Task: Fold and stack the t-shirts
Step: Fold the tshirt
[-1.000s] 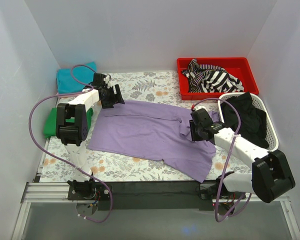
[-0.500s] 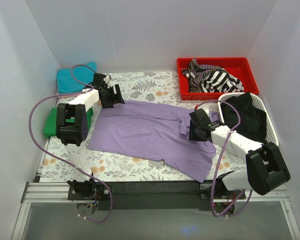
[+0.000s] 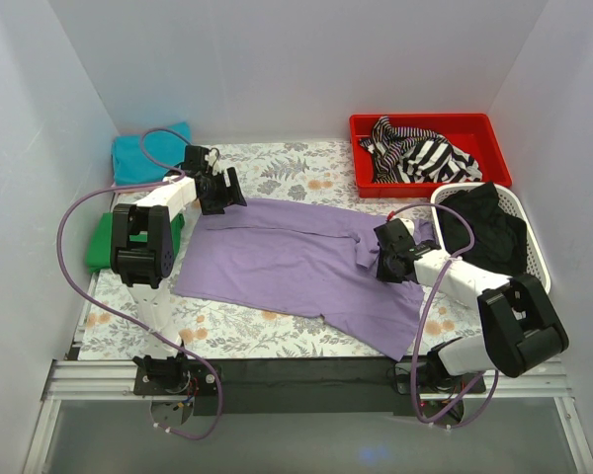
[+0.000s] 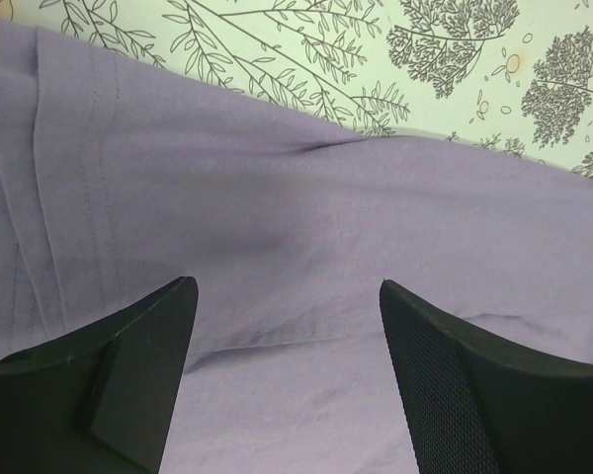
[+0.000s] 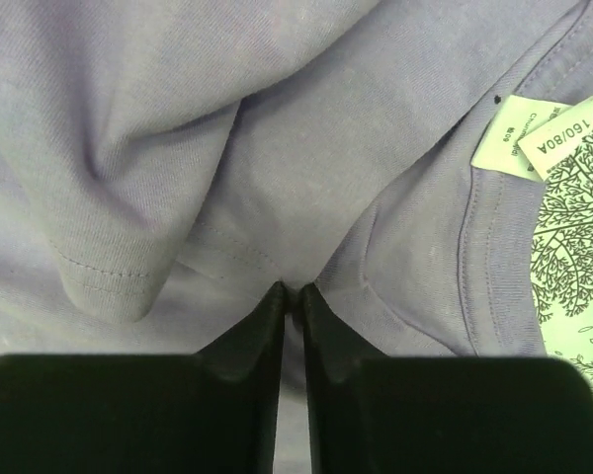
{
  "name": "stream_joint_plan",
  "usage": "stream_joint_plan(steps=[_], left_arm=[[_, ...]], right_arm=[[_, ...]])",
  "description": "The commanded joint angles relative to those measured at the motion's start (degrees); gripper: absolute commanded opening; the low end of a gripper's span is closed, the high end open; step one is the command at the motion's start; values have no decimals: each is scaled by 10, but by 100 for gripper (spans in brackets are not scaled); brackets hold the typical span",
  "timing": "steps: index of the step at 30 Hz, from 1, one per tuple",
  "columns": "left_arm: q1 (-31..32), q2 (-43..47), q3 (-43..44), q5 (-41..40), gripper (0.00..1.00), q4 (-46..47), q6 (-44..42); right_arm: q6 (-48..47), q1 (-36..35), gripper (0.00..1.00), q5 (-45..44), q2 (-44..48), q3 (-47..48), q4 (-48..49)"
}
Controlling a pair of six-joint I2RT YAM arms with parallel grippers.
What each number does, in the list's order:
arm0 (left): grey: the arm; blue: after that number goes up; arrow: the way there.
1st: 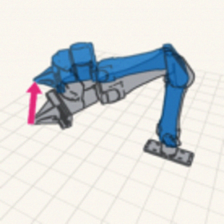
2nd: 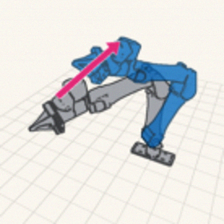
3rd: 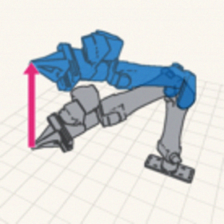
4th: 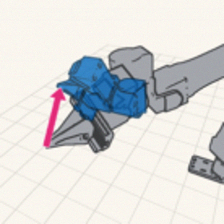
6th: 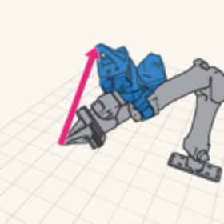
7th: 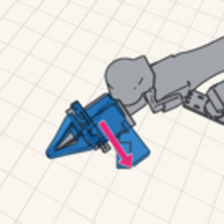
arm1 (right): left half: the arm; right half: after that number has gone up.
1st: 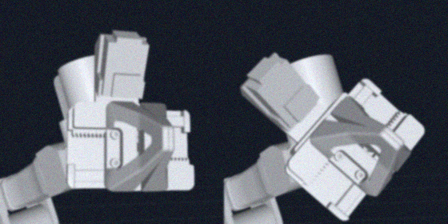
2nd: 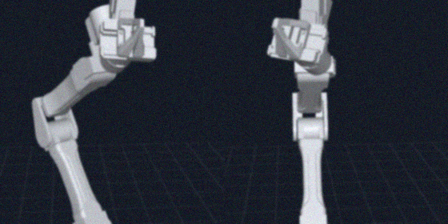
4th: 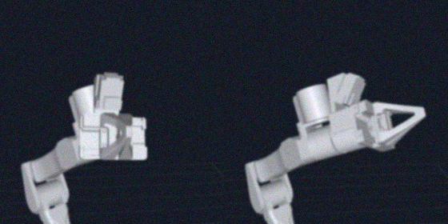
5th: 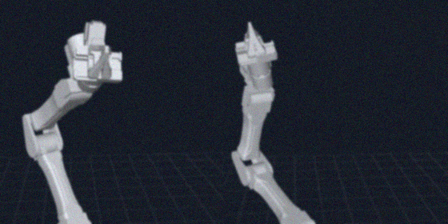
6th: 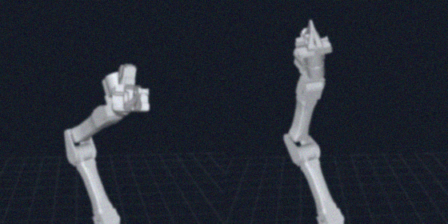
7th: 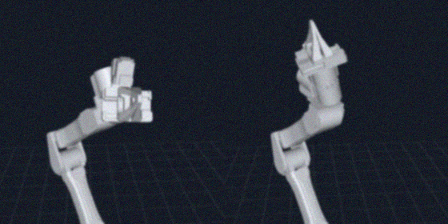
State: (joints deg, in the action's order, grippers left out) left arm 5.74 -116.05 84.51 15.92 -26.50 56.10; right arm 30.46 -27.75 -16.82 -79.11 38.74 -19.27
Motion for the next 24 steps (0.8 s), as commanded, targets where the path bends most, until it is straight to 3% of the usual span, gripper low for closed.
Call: stream_joint_plan(steps=[1, 2, 4, 5, 7, 10, 11, 24], left_arm=[[1, 14, -5, 2, 73, 4, -8], [1, 13, -5, 3, 73, 4, -7], [1, 10, -4, 4, 73, 4, -6], [1, 10, -4, 5, 73, 4, -5], [1, 8, -3, 7, 73, 4, -6], [1, 9, -6, 6, 73, 4, -7], [1, 8, -6, 6, 73, 4, -7], [1, 3, -3, 11, 73, 1, -10]], right_arm=[[0, 1, 11, -13, 8, -1, 12], [-2, 2, 7, -16, 12, 0, 12], [-15, 1, 9, -19, 22, 7, 10], [-18, 1, 20, -22, 24, 11, 4], [-24, 1, 24, -24, 27, 19, -7], [-26, 1, 15, -21, 33, 21, -8], [-26, 2, 2, -22, 33, 21, -8], [-42, 1, 1, -2, 99, 56, -50]])
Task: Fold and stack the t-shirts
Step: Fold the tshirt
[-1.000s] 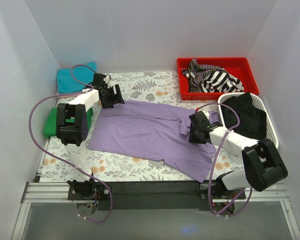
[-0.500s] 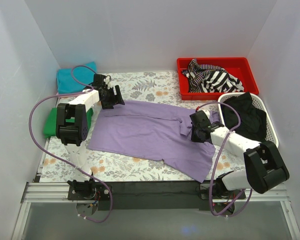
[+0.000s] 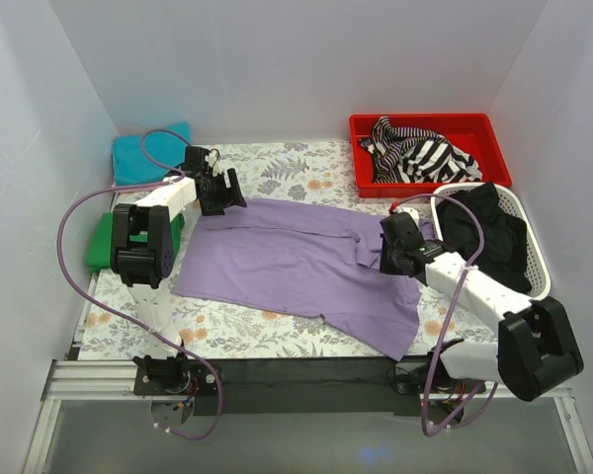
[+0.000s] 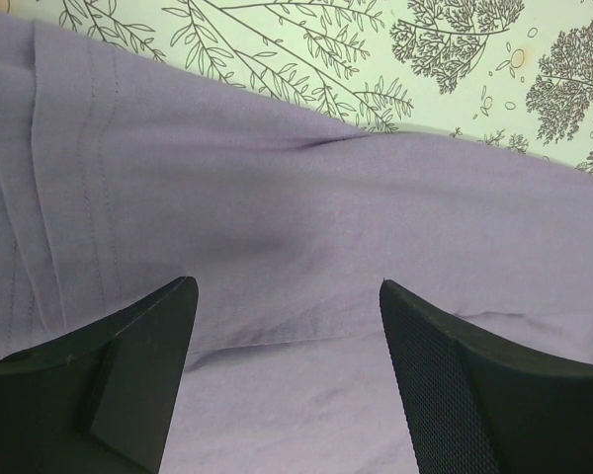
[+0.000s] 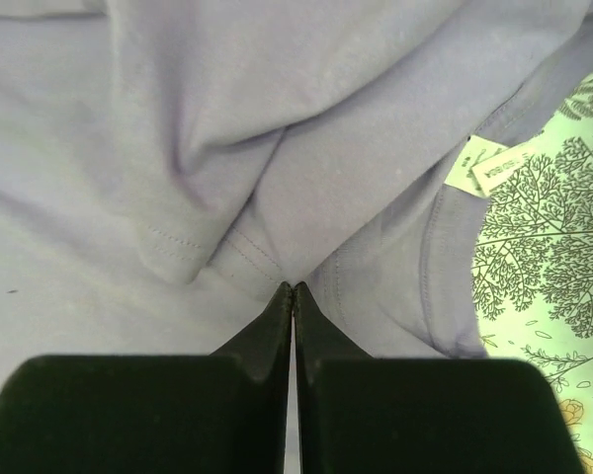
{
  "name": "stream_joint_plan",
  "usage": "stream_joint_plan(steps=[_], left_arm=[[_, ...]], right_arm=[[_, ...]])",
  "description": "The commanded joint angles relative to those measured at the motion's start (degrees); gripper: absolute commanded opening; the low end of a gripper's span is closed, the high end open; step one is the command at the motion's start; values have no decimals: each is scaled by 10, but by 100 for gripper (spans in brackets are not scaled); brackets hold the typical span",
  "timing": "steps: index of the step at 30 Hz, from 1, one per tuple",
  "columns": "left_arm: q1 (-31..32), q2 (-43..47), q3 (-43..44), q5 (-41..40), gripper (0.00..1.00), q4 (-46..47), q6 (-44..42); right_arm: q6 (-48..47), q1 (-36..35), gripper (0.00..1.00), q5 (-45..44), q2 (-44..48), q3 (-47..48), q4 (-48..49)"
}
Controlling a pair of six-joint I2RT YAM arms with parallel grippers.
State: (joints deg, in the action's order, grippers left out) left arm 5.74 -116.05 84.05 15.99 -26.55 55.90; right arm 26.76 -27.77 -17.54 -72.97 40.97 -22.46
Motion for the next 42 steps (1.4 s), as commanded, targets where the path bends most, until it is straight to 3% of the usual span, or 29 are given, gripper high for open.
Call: stream_joint_plan(steps=[1, 9, 13, 16, 21, 34, 38, 39, 40, 42], left_arm=[[2, 2, 1, 10, 73, 1, -7], [1, -4, 5, 11, 73, -3, -10], [1, -9, 8, 17, 73, -4, -10], [1, -12, 9, 18, 73, -6, -9], [1, -12, 9, 18, 73, -8, -9], [1, -27, 16, 19, 73, -12, -11], [2, -28, 19, 14, 73, -18, -14], [1, -28, 18, 14, 73, -18, -14], [1, -28, 19, 15, 73, -18, -14], [1, -30, 19, 17, 73, -18, -16]], right_arm=[[-4, 2, 1, 20, 44, 34, -23], [17, 2, 1, 18, 74, 26, -79], [17, 2, 13, 1, 75, 24, -80], [15, 2, 1, 6, 61, 29, -79], [13, 2, 1, 15, 55, 38, -80], [54, 1, 1, 94, 163, 30, -134], [63, 1, 1, 71, 164, 4, -160], [62, 1, 6, 64, 165, 1, -164], [62, 1, 31, 48, 166, 0, -167], [58, 1, 52, 30, 163, 9, -179]])
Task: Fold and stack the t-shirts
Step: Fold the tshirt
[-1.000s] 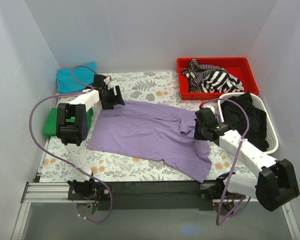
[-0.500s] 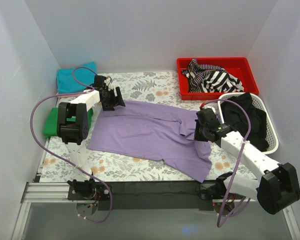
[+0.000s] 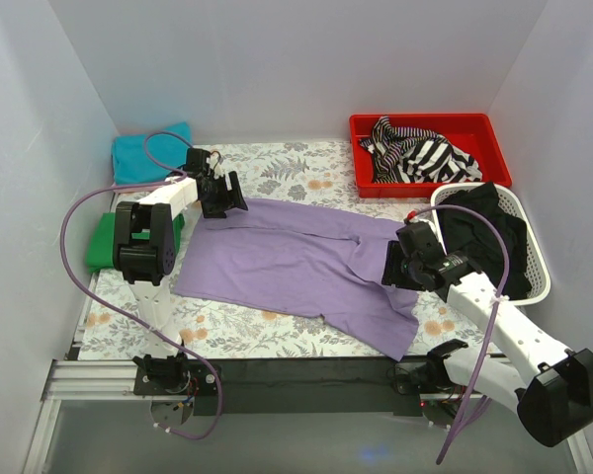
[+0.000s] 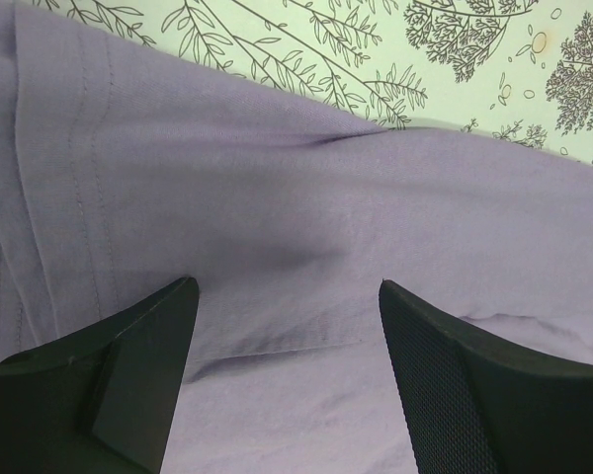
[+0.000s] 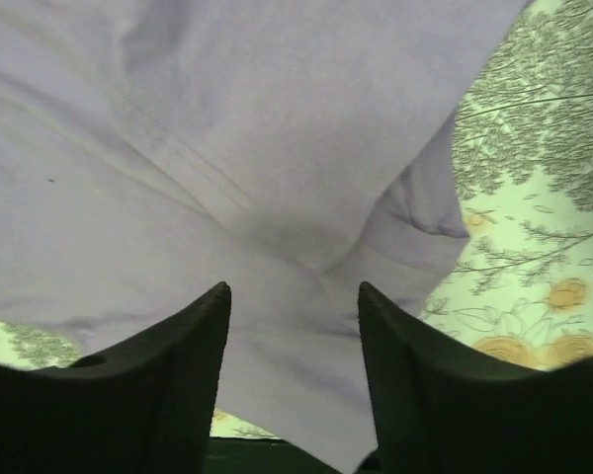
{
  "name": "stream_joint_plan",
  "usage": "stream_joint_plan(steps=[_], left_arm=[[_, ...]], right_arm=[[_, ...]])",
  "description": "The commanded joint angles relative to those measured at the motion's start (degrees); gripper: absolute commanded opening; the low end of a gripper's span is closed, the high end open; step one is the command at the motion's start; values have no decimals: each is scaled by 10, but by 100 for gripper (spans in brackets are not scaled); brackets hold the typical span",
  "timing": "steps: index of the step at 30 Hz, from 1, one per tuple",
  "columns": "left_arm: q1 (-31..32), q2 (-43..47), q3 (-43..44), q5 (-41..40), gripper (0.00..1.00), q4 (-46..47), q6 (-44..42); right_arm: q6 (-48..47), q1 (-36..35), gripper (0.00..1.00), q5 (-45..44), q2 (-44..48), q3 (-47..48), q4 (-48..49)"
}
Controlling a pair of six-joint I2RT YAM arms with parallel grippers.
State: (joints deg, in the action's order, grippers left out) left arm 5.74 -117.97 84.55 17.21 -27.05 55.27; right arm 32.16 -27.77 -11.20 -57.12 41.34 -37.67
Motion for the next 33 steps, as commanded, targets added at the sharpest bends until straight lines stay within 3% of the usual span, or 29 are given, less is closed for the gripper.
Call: stream_joint_plan(steps=[1, 2, 9, 18, 26, 33], left_arm=[[1, -11, 17, 4, 73, -17, -9], [1, -12, 17, 4, 73, -17, -9], [1, 5, 30, 34, 73, 8, 4], [1, -64, 85, 34, 73, -7, 27], [-6, -77, 67, -46, 73, -32, 31], [-49, -90, 48, -23, 73, -42, 61]], right_arm=[[6, 1, 64, -58, 4, 14, -31], [1, 1, 71, -70, 4, 22, -34], [-77, 3, 75, -171, -61, 136, 21], [-140, 19, 70, -140, -279, 140, 165], [-156, 45, 71, -86, -382, 179, 186], [-166, 63, 73, -41, -478, 233, 175]])
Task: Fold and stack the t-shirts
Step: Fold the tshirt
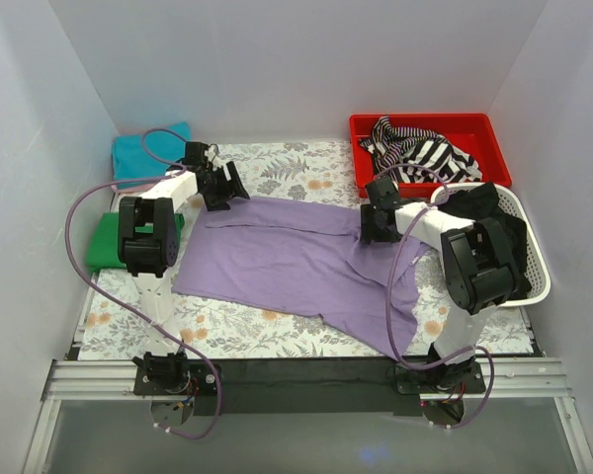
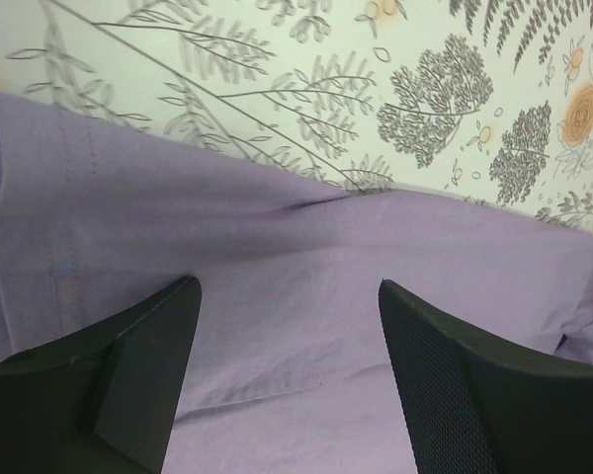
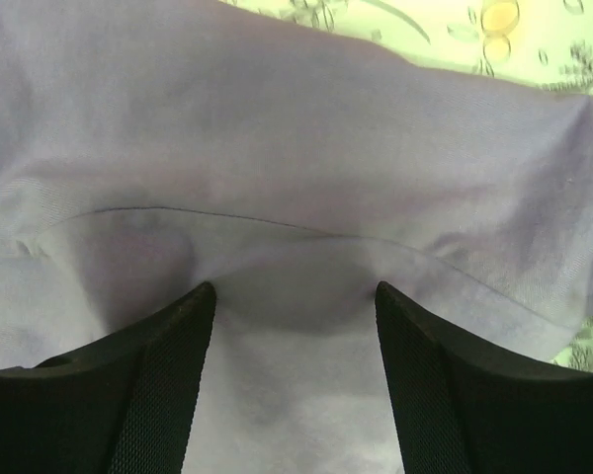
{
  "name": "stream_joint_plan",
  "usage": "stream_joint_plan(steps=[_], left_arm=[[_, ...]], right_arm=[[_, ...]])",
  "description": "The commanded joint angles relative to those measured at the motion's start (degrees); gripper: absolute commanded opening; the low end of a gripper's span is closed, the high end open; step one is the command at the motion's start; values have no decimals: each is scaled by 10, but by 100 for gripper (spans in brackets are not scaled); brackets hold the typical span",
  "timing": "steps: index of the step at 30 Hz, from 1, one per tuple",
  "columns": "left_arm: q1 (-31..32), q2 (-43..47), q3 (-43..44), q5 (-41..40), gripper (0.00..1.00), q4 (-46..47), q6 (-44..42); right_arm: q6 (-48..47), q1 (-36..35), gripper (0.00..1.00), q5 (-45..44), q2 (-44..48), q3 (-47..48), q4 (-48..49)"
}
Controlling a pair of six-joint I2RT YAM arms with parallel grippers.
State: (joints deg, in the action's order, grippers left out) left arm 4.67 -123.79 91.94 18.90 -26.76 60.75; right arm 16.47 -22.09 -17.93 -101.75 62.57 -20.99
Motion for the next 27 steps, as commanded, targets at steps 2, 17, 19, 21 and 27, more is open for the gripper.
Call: stream_joint_plan(steps=[2, 17, 19, 21, 27], left_arm=[[-46, -28, -39, -34, 73, -44, 9], [-77, 50, -161, -33, 71, -29, 16], [-77, 64, -165, -25, 71, -24, 9], [-77, 78, -158, -6, 71, -8, 5], [-77, 101, -97, 11, 73, -7, -7]], right_arm=[[-14, 13, 73, 40, -56, 40, 8], [-49, 76, 77, 48, -163, 154, -18], [-63, 81, 80, 64, -147, 148, -12], [-81, 79, 82, 95, -110, 129, 9], [-96, 80, 85, 122, 2, 92, 18]])
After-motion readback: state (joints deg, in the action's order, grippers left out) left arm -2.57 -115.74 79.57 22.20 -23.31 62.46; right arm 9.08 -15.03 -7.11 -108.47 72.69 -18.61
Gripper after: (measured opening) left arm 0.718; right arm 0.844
